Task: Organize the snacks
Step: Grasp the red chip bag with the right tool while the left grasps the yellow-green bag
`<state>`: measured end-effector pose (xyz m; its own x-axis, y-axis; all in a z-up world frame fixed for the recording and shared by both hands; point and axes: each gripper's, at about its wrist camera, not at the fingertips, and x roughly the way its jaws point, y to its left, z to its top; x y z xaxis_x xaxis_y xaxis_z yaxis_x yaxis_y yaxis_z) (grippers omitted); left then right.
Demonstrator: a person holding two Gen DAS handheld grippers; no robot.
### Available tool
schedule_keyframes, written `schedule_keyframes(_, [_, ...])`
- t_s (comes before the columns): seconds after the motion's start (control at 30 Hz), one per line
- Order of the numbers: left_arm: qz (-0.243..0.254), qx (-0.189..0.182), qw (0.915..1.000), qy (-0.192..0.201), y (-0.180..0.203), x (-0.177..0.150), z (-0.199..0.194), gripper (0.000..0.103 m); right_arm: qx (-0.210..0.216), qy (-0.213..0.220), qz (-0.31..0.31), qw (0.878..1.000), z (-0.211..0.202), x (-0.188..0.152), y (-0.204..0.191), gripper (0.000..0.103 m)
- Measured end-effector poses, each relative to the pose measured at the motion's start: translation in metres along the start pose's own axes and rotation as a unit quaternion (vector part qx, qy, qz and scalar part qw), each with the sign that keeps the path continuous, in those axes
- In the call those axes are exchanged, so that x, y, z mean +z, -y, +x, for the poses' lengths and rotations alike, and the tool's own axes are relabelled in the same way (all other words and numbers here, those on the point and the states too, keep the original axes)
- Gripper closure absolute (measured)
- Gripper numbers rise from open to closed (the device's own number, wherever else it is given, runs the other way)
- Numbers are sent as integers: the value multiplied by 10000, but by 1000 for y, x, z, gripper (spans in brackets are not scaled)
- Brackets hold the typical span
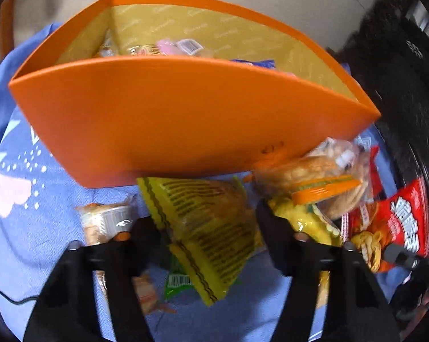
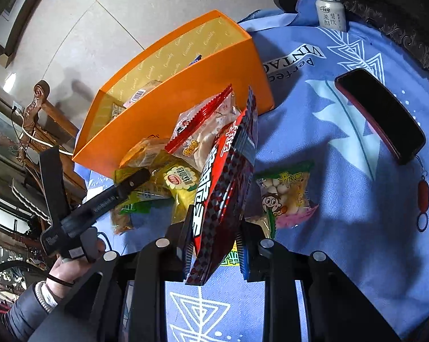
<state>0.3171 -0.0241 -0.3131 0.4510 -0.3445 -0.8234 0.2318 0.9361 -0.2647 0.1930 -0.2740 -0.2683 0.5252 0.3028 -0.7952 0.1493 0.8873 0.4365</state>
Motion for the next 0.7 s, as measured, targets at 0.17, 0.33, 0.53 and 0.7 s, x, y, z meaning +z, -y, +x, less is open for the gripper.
schedule_keyframes(0.17, [39, -162, 9995, 267, 2, -9, -17, 70, -12, 19, 30, 10000, 0, 3, 1, 77])
schedule_keyframes(0.33, [235, -229, 9987, 396, 12, -18, -33, 77, -9, 146, -135, 9998, -6, 3, -5, 77])
schedule_keyframes(0.53, [408, -370, 9979, 342, 27, -22, -35, 79, -55, 135, -250, 9996, -7, 1, -6, 77])
schedule_keyframes(0.7, [259, -383, 9989, 35, 30, -15, -10, 74, -80, 85, -174, 9998, -5, 0, -5, 77])
